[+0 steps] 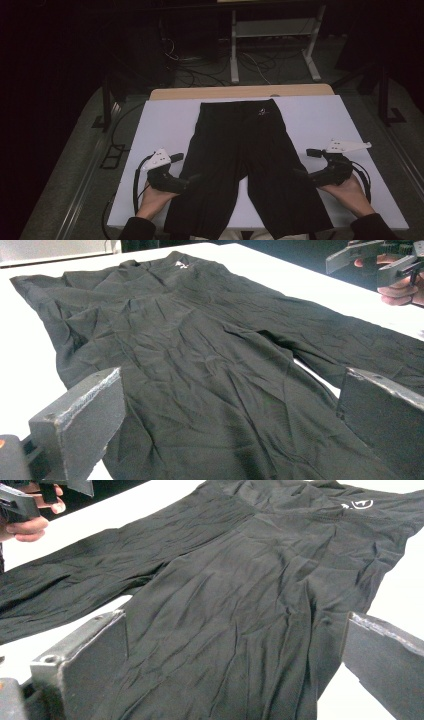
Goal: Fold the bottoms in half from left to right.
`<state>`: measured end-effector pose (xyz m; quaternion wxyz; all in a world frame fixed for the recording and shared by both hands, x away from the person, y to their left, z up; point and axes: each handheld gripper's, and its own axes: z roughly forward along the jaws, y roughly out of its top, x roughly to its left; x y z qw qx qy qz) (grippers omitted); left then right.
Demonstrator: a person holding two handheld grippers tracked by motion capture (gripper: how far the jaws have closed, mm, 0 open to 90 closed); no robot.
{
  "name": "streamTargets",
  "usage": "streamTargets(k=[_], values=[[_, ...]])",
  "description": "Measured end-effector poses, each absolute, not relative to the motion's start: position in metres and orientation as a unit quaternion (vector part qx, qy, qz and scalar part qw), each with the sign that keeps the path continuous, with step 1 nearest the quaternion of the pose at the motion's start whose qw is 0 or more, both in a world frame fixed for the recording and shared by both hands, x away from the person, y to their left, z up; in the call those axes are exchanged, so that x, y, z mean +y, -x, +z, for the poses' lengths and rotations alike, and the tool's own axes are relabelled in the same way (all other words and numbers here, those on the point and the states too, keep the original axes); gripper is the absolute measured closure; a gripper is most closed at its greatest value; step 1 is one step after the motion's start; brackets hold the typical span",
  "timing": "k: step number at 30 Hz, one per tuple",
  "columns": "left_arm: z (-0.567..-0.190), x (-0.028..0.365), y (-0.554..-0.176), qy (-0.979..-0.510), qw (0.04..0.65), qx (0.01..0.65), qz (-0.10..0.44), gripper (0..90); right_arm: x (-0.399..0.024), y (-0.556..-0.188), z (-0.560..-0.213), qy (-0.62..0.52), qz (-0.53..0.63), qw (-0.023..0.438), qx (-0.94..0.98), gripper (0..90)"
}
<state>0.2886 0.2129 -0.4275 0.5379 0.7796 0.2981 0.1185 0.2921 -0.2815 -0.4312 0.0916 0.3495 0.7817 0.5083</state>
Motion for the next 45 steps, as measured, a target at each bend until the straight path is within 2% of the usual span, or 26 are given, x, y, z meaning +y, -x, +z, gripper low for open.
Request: streamTargets(k=[17, 31, 45], values=[[-0.429, 0.209, -0.286, -0.785, 0.529, 0.299, 0.122, 0.0, -0.276, -0.291, -0.432, -0.355, 0.49, 0.1, 0.79, 0.0], [-0.429, 0.207, -0.285, -0.785, 0.528, 0.299, 0.123, 0.0, -0.267, -0.294, -0.409, -0.344, 0.486, 0.111, 0.796, 0.0], [-0.429, 0.207, -0.285, -0.784, 0.529, 0.3, 0.123, 0.0, -0.258, -0.314, -0.39, -0.338, 0.479, 0.112, 0.803, 0.0]])
